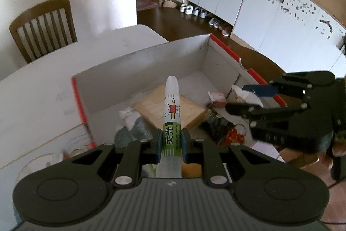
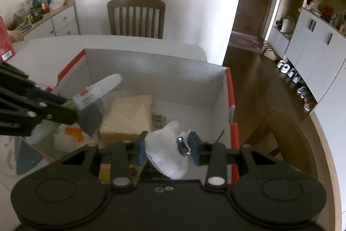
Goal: Organize objects
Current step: 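Carry the white-green tube and white plush toy over into the red box with both tools, then open both tools to drop the tube and plush toy inside the box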
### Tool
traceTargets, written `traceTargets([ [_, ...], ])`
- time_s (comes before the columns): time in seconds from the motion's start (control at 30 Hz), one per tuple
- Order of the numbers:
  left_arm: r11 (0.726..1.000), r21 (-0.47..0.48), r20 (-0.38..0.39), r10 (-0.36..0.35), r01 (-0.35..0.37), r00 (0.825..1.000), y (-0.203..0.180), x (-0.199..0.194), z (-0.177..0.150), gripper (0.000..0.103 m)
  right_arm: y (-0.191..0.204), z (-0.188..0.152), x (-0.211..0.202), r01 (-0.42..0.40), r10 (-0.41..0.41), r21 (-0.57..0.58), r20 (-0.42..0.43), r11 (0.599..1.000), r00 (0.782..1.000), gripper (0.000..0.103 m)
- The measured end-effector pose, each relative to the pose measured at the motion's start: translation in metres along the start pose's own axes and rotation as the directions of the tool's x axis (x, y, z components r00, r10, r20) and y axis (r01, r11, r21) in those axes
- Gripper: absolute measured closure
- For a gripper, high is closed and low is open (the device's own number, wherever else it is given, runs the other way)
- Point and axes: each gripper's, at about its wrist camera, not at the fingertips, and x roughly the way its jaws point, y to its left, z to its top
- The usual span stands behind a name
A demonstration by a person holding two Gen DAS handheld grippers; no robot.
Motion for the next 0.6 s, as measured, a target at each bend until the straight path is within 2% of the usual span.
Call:
traceTargets([
  [0.6, 1.000, 0.020, -0.105, 0.021, -0.019, 0.994, -0.012, 0.057, 0.001, 0.087, -0.008, -0.008, 0.023, -0.031, 0.029, -0.040, -0.047, 0.999, 0.998, 0.063],
])
